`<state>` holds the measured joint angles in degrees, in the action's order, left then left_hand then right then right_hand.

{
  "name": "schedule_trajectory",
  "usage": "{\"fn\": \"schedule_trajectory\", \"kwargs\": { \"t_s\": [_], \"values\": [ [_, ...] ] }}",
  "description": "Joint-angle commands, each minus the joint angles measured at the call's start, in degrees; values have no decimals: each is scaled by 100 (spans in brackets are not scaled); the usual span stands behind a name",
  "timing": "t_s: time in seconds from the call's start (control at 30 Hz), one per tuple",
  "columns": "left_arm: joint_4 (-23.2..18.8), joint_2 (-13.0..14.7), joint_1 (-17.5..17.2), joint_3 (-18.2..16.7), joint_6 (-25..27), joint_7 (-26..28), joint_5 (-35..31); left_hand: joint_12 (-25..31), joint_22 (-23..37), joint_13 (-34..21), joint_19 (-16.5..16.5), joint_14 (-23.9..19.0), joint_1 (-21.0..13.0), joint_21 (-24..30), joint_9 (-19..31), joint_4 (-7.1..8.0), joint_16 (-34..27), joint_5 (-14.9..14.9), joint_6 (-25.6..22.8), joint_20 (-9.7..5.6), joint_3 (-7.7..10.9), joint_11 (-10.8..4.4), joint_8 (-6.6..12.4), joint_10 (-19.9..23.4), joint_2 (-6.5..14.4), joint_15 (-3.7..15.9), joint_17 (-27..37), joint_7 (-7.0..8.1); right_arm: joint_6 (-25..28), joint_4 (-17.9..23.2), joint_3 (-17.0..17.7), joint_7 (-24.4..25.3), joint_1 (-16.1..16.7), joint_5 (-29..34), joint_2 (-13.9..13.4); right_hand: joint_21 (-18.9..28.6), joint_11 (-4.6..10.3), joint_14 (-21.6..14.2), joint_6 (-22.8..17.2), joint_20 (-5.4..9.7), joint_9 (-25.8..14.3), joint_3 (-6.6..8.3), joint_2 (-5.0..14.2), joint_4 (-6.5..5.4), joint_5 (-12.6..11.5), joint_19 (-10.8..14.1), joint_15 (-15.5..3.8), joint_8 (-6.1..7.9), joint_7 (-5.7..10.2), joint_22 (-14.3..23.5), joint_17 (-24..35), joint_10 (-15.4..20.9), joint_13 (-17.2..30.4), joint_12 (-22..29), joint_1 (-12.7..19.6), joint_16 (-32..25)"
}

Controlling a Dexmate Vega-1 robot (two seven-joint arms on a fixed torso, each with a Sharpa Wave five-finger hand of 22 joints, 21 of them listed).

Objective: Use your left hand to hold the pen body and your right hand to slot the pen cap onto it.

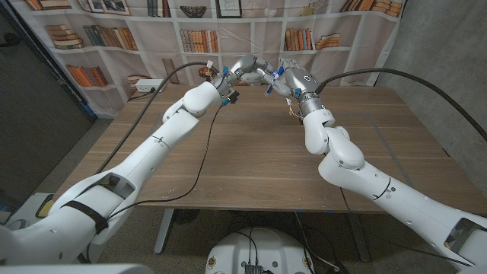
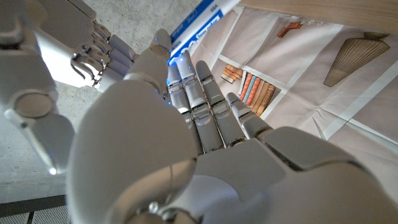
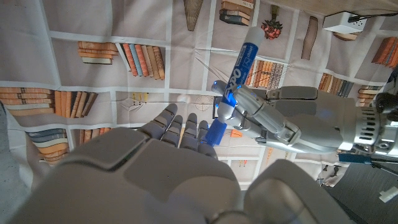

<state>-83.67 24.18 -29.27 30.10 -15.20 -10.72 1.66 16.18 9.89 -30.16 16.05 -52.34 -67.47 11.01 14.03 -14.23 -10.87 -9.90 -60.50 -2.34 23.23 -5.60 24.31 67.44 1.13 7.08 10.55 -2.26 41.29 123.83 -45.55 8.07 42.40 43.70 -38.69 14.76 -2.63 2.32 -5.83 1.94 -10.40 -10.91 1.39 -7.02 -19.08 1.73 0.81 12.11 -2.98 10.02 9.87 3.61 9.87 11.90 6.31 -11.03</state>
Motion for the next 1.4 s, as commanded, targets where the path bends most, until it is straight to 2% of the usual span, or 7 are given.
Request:
{"fn": "schedule_trajectory", "kwargs": {
  "t_s": [0.03,0.5,0.77,1.17,1.4],
  "values": [
    [27,-4,43,14,4,25,-46,38,-3,-36,63,-45,-2,19,-5,857,-22,-23,-63,-313,884,-92,-2,147,43,480,8,-81,141,18,-151,-256,-102,302,-41,-17,-7,-31,-89,280,4,-31,44,10,-27,27,-16,47,6,11,18,45,7,45,47,0],
    [114,-108,30,-18,23,48,59,42,-3,-26,85,-83,-6,22,-24,846,-23,-24,-78,-364,891,-86,-16,169,45,479,2,-80,87,-67,-84,16,10,371,100,-64,9,-8,39,277,3,-39,76,16,-45,23,-19,-39,17,14,20,-1,9,3,63,31],
    [154,-167,30,-13,43,11,98,29,-3,11,102,-109,-2,25,-22,841,-20,-24,-72,-402,895,-55,-23,187,39,467,-5,-75,138,-118,-103,107,31,478,167,-154,1,101,202,255,1,-44,108,37,-63,-69,15,-119,16,16,22,-173,14,-75,104,76],
    [92,-163,2,-12,81,-9,75,17,-4,50,135,-162,-12,30,-18,825,-23,-24,-92,-479,908,-27,-20,212,39,477,-12,-105,342,-196,-318,-44,-49,978,220,-286,-39,353,368,222,-1,-51,155,59,-81,-262,88,-162,15,18,28,-467,21,-153,154,123],
    [70,-169,-9,-20,96,-6,84,21,-4,64,153,-189,-8,31,-17,823,-14,-23,-109,-506,919,0,-20,240,39,468,-21,-124,320,-201,-307,-107,-23,1065,242,-323,-37,439,476,206,-2,-61,172,58,-84,-328,99,-185,46,20,30,-586,23,-165,158,122]
  ]
}}
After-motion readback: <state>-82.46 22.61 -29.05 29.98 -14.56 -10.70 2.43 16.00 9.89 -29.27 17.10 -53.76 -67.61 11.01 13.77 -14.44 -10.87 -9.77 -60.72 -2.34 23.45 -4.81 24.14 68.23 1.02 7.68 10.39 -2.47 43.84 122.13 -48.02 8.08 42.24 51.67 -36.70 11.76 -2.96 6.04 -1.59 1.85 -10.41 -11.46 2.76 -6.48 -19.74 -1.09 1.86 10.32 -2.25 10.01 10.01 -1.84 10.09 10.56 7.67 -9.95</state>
